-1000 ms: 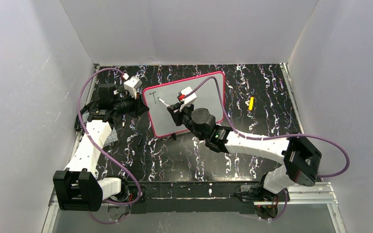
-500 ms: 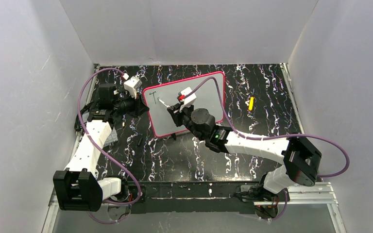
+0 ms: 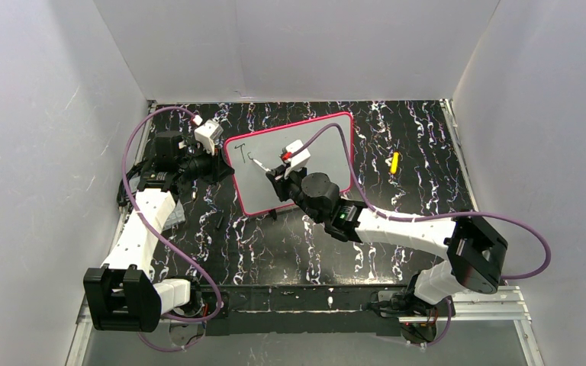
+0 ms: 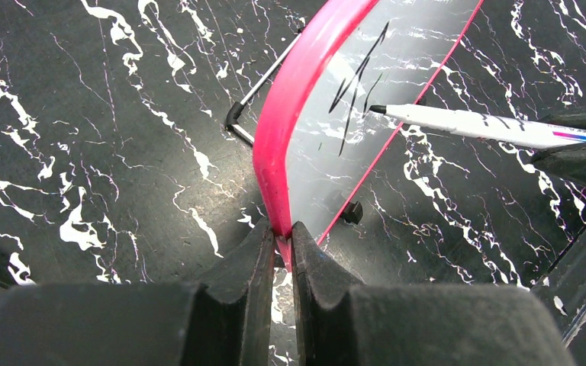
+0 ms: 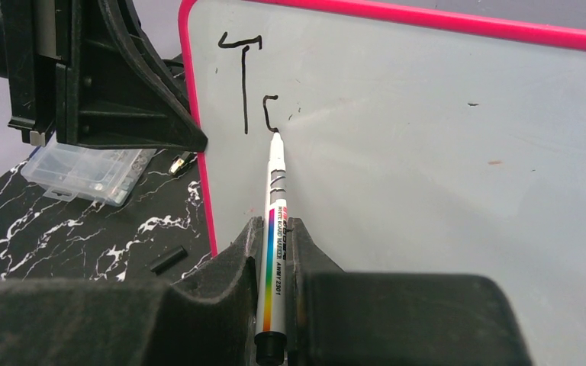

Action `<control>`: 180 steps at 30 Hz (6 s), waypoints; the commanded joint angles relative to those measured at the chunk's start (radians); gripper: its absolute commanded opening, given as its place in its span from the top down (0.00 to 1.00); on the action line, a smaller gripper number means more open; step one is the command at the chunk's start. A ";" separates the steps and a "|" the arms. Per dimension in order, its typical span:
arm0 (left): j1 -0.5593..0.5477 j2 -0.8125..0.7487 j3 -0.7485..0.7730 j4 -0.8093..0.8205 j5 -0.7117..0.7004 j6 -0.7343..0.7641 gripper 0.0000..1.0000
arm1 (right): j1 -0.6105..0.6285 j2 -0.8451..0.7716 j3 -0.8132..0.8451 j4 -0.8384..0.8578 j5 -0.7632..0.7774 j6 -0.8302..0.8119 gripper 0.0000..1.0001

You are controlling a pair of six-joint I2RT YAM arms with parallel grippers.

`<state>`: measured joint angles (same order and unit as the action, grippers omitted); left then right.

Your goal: Write a sentence on the whiteboard

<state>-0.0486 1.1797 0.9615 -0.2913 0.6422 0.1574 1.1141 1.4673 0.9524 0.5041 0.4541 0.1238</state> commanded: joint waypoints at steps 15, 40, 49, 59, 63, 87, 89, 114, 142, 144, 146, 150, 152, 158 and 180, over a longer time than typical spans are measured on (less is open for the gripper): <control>-0.007 -0.026 -0.009 -0.037 0.012 0.019 1.00 | -0.003 -0.033 0.055 0.071 0.043 -0.053 0.99; -0.007 -0.028 -0.009 -0.040 0.004 0.019 1.00 | -0.003 -0.090 0.026 0.094 -0.051 -0.039 0.99; -0.007 -0.030 -0.010 -0.042 0.006 0.020 1.00 | -0.006 -0.113 -0.024 0.063 0.034 -0.039 0.99; -0.007 -0.030 -0.012 -0.042 0.007 0.019 1.00 | -0.038 -0.074 -0.017 0.080 0.002 -0.022 0.99; -0.007 -0.029 -0.010 -0.042 0.007 0.021 1.00 | -0.048 -0.064 -0.016 0.084 -0.012 -0.014 0.99; -0.007 -0.025 -0.009 -0.045 0.006 0.024 1.00 | -0.062 -0.040 -0.063 0.041 -0.065 0.016 0.99; -0.007 -0.024 -0.009 -0.046 0.006 0.024 1.00 | -0.062 -0.047 -0.066 0.033 -0.050 0.014 0.99; -0.007 -0.023 -0.006 -0.045 0.008 0.026 1.00 | -0.064 -0.091 0.027 0.118 0.029 -0.089 0.99; -0.007 -0.024 -0.006 -0.045 0.007 0.026 1.00 | -0.065 -0.065 -0.078 0.065 0.000 -0.013 0.99; -0.007 -0.026 -0.006 -0.045 0.007 0.026 1.00 | -0.065 -0.067 -0.087 0.060 -0.003 -0.006 0.99; -0.007 -0.024 -0.006 -0.045 0.007 0.026 1.00 | -0.065 -0.069 -0.095 0.050 -0.001 -0.002 0.99; -0.007 -0.025 -0.006 -0.045 0.005 0.027 1.00 | -0.065 -0.089 -0.108 0.044 0.011 -0.002 0.99; -0.007 -0.026 -0.006 -0.045 0.003 0.026 1.00 | -0.065 -0.105 -0.109 0.043 0.019 -0.003 0.99; -0.007 -0.026 -0.007 -0.045 0.000 0.025 1.00 | -0.065 -0.159 -0.100 0.054 0.012 -0.013 0.99; -0.007 -0.024 -0.007 -0.046 -0.001 0.027 1.00 | -0.096 -0.125 -0.071 0.108 0.010 -0.033 0.99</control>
<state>-0.0498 1.1778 0.9615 -0.2958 0.6376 0.1646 1.0336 1.3376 0.8532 0.5438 0.4461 0.1013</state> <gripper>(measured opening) 0.105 0.186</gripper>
